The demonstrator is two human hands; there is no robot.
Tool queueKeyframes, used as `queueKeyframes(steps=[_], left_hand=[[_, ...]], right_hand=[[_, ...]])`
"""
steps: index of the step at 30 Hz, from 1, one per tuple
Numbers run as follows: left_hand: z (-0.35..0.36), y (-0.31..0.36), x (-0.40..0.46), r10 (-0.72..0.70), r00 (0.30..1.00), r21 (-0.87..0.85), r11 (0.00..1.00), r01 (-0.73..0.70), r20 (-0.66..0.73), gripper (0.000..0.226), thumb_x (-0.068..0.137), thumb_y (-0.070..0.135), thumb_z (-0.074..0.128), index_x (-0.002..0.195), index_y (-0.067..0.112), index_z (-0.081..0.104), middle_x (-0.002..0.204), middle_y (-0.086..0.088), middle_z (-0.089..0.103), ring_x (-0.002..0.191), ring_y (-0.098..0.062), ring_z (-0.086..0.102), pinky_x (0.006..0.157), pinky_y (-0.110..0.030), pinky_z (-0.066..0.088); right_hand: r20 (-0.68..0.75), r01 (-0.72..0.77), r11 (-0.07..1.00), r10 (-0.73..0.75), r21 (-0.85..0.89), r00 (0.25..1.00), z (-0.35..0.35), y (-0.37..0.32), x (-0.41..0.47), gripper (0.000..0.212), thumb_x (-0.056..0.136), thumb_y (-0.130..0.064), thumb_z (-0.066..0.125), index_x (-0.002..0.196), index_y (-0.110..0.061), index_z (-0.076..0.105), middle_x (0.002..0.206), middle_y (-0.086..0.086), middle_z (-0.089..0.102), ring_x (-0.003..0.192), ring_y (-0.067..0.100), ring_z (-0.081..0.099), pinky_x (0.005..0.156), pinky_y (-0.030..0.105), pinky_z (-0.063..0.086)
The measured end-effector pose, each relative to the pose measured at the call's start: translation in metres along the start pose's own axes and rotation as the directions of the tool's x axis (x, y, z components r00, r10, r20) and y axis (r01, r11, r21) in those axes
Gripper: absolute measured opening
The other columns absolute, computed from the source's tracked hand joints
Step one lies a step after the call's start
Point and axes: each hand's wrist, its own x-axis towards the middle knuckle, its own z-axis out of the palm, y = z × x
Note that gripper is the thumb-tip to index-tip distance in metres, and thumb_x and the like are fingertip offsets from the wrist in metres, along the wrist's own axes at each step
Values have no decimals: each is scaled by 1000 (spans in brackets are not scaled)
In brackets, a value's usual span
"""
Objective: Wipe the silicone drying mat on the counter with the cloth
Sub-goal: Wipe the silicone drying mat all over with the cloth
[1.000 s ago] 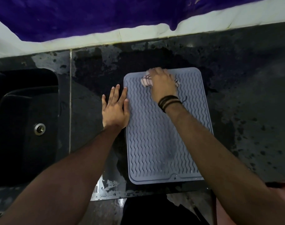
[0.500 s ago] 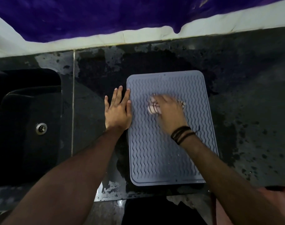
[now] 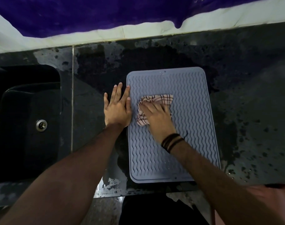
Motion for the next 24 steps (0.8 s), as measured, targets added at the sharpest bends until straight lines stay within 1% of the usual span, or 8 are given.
queueKeyframes(steps=[2, 4, 7, 9, 14, 16, 19, 24], left_hand=[[-1, 1, 0, -1, 1000, -14, 1000, 1, 0, 51, 109, 35, 23, 160, 30, 23, 168, 2, 14, 155, -15, 5, 125, -49, 0], [-2, 1, -1, 9, 1000, -20, 1000, -9, -6, 51, 109, 35, 24, 159, 29, 24, 168, 1, 15, 155, -16, 6, 125, -50, 1], [-1, -1, 1, 19, 1000, -35, 999, -19, 2, 51, 108, 35, 25, 159, 28, 26, 168, 0, 16, 155, -16, 7, 125, -51, 1], [0, 0, 1, 19, 1000, -25, 1000, -19, 0, 51, 108, 35, 25, 158, 27, 28, 168, 0, 16, 155, -17, 8, 125, -51, 2], [-1, -1, -1, 24, 1000, -7, 1000, -24, 6, 55, 104, 30, 32, 158, 26, 28, 168, 0, 14, 155, -17, 7, 125, -51, 3], [-1, -2, -1, 35, 999, -6, 999, -35, 20, 57, 103, 33, 29, 159, 28, 24, 169, 1, 13, 155, -16, 6, 125, -51, 2], [-1, -1, 0, 29, 999, -25, 999, -29, 20, 54, 106, 38, 18, 159, 29, 23, 169, 1, 12, 155, -16, 5, 125, -51, 0], [-5, -1, 0, 33, 999, -62, 998, -31, 32, 57, 105, 41, 13, 159, 27, 24, 168, -1, 13, 155, -17, 5, 124, -52, -1]], right_hand=[[64, 27, 1000, -27, 9, 998, -4, 0, -11, 63, 81, -10, 59, 141, -21, 44, 142, -1, 47, 129, 22, 41, 107, 39, 28], [88, -16, 997, 9, 75, 996, -14, 0, -6, 64, 79, -10, 63, 139, -22, 45, 141, 0, 49, 130, 23, 42, 108, 41, 30], [-71, -163, 978, 174, 133, 982, -30, 0, 24, 68, 75, -7, 67, 138, -20, 45, 137, 3, 51, 127, 26, 46, 107, 45, 36], [-144, -210, 969, 228, 131, 963, -36, -2, 55, 69, 76, -7, 67, 140, -17, 43, 139, 5, 50, 128, 27, 46, 106, 45, 37], [22, -147, 988, 146, 44, 989, -12, -18, 84, 56, 89, -9, 50, 143, -16, 39, 147, 3, 42, 136, 23, 37, 113, 43, 29], [3, -135, 990, 135, 30, 991, -5, -18, 65, 57, 86, -10, 53, 142, -16, 42, 145, 3, 45, 134, 24, 38, 114, 43, 26], [5, -103, 995, 103, -6, 995, -3, -18, 29, 59, 81, -12, 59, 138, -19, 47, 140, 2, 50, 130, 24, 43, 113, 43, 27], [141, -99, 995, 100, -14, 985, -7, -28, -20, 60, 82, -14, 59, 140, -21, 45, 142, 0, 49, 130, 22, 43, 110, 39, 27]])
